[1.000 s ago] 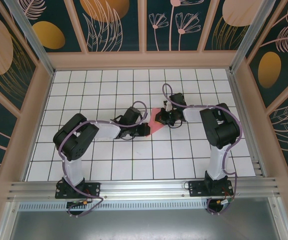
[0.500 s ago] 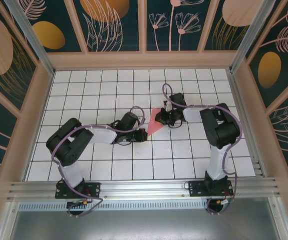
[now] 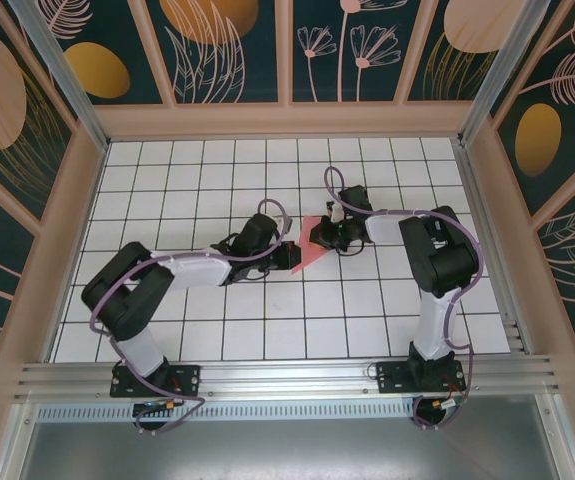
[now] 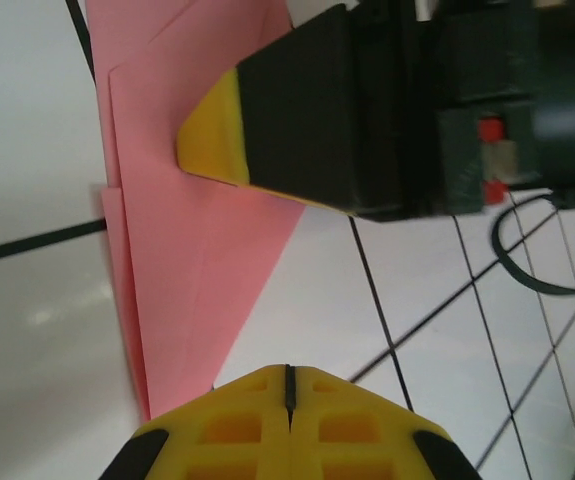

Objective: Fold a paper plane with a square sheet of paper (pick it up from the middle)
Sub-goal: Fourth fold the wing at the center of the table.

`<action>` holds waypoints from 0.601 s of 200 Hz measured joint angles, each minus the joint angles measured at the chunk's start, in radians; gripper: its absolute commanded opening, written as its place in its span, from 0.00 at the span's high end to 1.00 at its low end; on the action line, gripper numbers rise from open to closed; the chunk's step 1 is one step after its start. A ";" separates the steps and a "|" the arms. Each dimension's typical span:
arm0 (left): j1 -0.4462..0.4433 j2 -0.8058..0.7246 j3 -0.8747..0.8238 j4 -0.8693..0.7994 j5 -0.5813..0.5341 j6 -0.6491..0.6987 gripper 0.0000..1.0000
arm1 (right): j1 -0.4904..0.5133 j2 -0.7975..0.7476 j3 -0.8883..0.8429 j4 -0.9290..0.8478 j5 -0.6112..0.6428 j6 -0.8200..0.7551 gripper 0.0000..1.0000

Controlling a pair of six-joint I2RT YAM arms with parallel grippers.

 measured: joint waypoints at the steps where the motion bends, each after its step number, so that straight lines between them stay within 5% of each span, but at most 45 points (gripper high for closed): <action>1: 0.000 0.003 0.001 0.000 -0.001 -0.001 0.96 | 0.000 0.000 0.000 0.000 0.000 0.000 0.97; 120: 0.006 0.264 0.237 -0.075 -0.047 0.054 0.99 | -0.013 0.014 0.011 -0.008 -0.041 0.002 0.97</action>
